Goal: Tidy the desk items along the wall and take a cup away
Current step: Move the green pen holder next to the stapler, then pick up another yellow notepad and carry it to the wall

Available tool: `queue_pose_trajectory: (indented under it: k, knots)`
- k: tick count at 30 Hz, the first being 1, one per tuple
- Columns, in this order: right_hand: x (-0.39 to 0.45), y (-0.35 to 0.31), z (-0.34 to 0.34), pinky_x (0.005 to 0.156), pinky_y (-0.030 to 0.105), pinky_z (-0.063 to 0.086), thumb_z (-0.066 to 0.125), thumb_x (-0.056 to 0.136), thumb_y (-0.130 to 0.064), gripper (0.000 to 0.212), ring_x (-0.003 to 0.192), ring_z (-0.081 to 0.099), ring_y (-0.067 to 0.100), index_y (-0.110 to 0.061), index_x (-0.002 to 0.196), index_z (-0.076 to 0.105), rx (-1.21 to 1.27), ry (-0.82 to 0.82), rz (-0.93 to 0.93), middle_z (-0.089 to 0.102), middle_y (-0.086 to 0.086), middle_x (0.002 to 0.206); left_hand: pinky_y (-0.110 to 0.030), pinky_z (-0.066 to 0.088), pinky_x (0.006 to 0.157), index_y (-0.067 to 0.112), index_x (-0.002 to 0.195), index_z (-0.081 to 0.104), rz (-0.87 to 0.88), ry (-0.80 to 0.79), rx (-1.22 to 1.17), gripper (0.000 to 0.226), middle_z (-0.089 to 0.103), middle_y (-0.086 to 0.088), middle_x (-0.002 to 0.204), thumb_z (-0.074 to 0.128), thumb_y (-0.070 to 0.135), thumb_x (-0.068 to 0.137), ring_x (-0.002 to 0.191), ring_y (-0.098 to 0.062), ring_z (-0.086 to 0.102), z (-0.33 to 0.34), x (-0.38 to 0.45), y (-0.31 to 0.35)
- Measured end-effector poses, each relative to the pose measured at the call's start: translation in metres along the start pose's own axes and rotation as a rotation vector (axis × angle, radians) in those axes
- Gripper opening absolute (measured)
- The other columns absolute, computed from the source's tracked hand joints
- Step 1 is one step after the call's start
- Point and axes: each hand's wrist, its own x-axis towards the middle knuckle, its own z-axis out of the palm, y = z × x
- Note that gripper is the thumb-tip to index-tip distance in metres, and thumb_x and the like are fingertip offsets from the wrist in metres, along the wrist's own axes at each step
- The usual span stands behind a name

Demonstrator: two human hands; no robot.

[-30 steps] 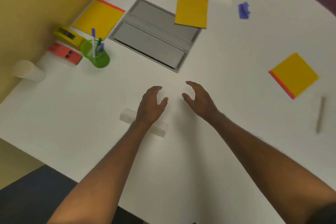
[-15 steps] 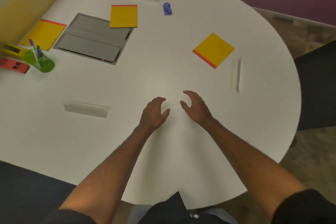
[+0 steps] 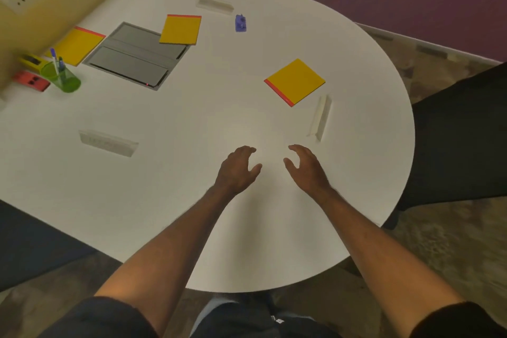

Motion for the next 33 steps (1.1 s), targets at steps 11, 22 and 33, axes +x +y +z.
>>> queue_pose_trajectory:
  k: [11,22,33]
  knots:
    - [0.016,0.033,-0.034,0.110,0.032,0.040,0.060,0.099,-0.034,0.046,0.137,0.048,0.022,-0.016,0.140,0.053,-0.067,0.045,0.009,0.053,0.002,0.148,-0.039,0.042,0.103,0.017,0.143,0.048,0.070,-0.011,0.035,0.052,0.049,-0.001,0.148,0.058,0.039,0.096,0.130,-0.026,0.050,0.014,0.043,0.023]
    - [0.089,0.091,-0.086,0.112,0.034,0.041,0.065,0.096,-0.027,0.042,0.134,0.051,0.026,-0.011,0.135,0.058,-0.075,0.014,-0.102,0.057,0.007,0.142,-0.039,0.041,0.107,0.019,0.142,0.049,-0.016,0.055,0.013,0.052,0.049,0.000,0.148,0.059,0.040,0.096,0.132,-0.026,0.050,0.059,0.114,0.081]
    - [0.218,0.150,-0.142,0.105,0.036,0.046,0.060,0.098,-0.033,0.045,0.136,0.047,0.021,-0.020,0.141,0.051,-0.085,-0.140,-0.095,0.052,0.001,0.148,-0.041,0.041,0.107,0.019,0.143,0.048,-0.238,0.148,-0.097,0.053,0.048,-0.001,0.150,0.058,0.043,0.096,0.135,-0.024,0.047,0.090,0.202,0.143]
